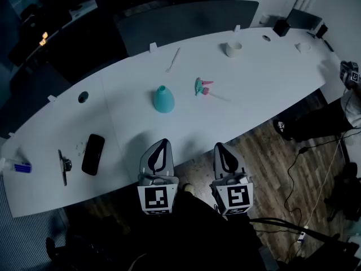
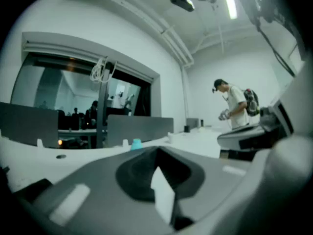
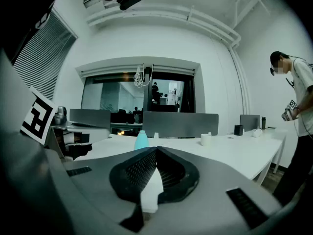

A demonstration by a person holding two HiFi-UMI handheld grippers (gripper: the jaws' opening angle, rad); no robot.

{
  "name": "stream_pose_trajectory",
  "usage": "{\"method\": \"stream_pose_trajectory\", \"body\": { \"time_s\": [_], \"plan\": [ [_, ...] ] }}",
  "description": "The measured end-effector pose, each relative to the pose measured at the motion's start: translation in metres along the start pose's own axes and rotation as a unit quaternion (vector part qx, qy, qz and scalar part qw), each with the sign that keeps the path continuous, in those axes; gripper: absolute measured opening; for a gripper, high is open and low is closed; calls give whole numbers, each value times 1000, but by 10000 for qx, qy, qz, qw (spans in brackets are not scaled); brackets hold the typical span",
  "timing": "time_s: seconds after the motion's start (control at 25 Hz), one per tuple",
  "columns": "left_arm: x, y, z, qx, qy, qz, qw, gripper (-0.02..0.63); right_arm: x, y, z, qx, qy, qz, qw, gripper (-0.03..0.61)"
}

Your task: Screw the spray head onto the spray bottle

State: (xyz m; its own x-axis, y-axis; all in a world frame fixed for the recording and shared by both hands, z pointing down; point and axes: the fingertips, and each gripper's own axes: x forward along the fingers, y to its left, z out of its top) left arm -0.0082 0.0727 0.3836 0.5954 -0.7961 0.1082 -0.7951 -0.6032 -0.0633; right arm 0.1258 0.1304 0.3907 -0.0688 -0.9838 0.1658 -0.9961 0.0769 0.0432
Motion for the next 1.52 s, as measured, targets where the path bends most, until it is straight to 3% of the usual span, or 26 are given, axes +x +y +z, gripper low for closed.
{"method": "stream_pose_trajectory", "body": {
  "time_s": [0.2,0.52,0.88,1.2,1.28,1.36,1.52],
  "plan": [
    [6,-8,0,-43,32,16,10000,5,4,-6,-8,183,121,36,9998,5],
    [45,15,-17,-32,329,17,9995,5,51,-10,-22,384,430,128,9983,5],
    [103,54,-33,113,427,-604,9972,5,137,-22,-9,90,388,46,9992,5],
    [120,72,-56,-177,649,-709,9952,9,178,-13,-18,86,635,229,9977,5],
    [127,70,-64,-264,812,-876,9925,216,184,-14,-20,44,708,300,9970,5],
    [137,68,-72,-309,960,-1054,9893,374,189,-15,-19,73,811,353,9961,5],
    [165,64,-85,-98,1114,-1147,9871,466,194,-20,-19,17,940,482,9944,5]
  ]
}}
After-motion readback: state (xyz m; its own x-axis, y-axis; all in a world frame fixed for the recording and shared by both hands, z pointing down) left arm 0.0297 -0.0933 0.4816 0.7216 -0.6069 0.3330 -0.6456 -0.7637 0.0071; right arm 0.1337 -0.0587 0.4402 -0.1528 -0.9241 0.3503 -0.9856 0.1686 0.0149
